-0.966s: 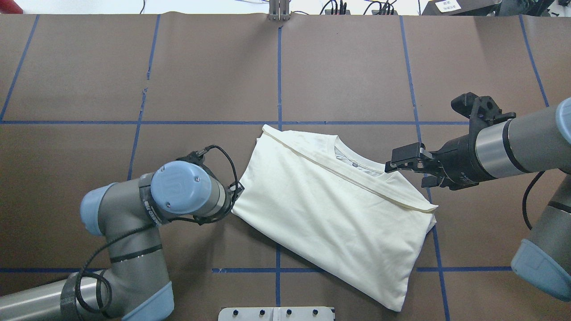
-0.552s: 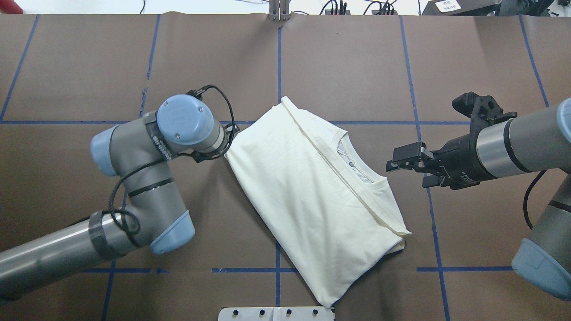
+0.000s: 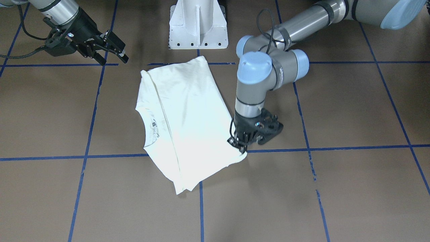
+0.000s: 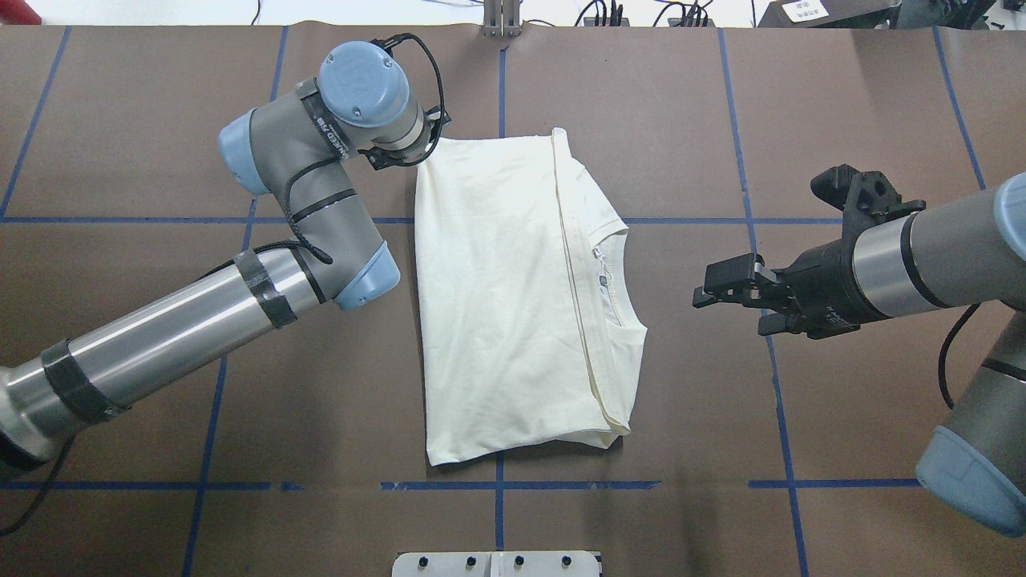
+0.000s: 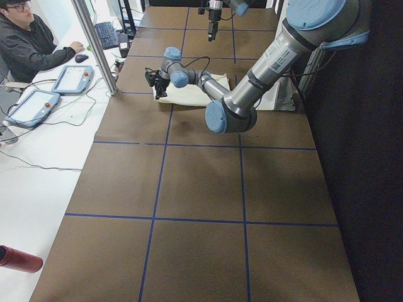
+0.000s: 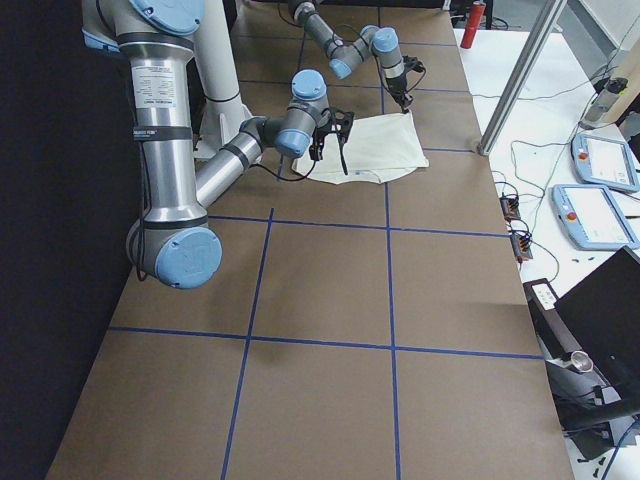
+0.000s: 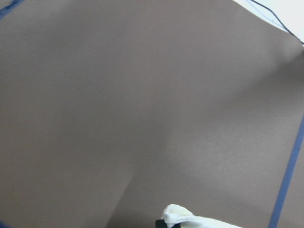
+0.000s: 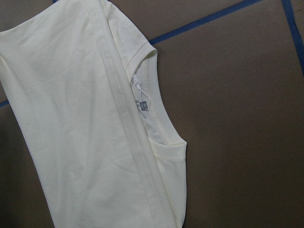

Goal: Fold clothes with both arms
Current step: 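Grasp the shirt corner with the left gripper and rotate it upright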

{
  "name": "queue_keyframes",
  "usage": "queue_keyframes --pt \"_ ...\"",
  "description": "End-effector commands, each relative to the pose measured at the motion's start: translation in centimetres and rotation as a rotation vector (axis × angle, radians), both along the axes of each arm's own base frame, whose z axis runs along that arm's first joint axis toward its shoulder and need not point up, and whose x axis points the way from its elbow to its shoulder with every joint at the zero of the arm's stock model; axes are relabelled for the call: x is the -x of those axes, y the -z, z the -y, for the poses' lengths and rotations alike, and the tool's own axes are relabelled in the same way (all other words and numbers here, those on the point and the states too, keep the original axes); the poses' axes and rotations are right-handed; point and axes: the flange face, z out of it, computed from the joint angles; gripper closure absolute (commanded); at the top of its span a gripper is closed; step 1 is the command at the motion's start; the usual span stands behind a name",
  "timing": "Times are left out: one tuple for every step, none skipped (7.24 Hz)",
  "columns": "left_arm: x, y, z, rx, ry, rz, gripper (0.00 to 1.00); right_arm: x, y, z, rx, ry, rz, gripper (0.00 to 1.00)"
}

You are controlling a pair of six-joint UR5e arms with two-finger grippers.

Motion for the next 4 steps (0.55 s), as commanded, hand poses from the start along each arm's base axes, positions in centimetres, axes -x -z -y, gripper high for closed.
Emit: queue_keyframes --pt "-1.9 0.1 2.0 -0.028 0.003 -0.007 1.0 0.2 -0.3 0.2 0.004 -0.003 -0.007 0.0" --pt "-1.7 -0.7 2.2 -0.03 0.017 0.009 1.0 0.2 -0.3 0.2 0.001 -0.004 -0.006 0.0" --pt "-1.7 -1.1 2.2 -0.027 0.017 0.012 1.0 0.3 -0.3 0.2 0.003 -0.003 -0.007 0.0" --pt "-1.7 -1.7 2.2 -0.023 0.018 0.019 1.0 0.3 -0.3 0.3 0.002 -0.005 -0.008 0.0"
